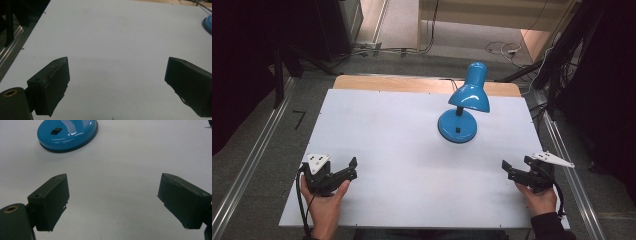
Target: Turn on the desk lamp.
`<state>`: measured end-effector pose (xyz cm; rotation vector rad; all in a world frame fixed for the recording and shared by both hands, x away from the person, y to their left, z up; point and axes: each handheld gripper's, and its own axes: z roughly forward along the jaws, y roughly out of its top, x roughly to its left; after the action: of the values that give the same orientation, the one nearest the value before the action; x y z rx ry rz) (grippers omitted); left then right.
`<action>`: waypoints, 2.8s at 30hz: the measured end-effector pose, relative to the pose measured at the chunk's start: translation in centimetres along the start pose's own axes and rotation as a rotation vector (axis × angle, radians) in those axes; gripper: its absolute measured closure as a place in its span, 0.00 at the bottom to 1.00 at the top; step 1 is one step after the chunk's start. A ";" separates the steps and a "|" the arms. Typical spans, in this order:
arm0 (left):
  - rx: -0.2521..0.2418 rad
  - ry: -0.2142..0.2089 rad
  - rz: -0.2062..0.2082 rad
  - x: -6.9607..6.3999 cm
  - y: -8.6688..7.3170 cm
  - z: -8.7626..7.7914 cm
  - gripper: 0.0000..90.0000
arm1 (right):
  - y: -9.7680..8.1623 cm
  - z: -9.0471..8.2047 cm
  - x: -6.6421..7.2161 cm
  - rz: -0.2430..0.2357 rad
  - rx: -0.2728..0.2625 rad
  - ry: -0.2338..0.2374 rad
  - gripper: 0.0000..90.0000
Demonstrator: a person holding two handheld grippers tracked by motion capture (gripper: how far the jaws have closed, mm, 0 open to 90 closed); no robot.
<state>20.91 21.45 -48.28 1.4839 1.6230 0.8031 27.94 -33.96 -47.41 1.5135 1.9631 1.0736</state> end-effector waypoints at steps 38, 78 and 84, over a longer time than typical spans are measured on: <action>0.008 -0.008 -0.043 0.6 -0.1 0.2 0.07 | 2.8 3.6 4.1 -0.072 -0.035 0.058 0.11; 0.020 -0.020 -0.059 0.8 -0.1 0.3 0.07 | 4.9 6.5 7.1 -0.099 -0.045 0.105 0.14; 0.020 -0.021 -0.065 0.9 -0.1 0.4 0.07 | 5.0 6.9 7.3 -0.100 -0.044 0.106 0.15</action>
<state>21.16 22.30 -48.70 1.4419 1.6593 0.7346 33.82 -24.42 -46.78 1.3456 2.0488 1.1673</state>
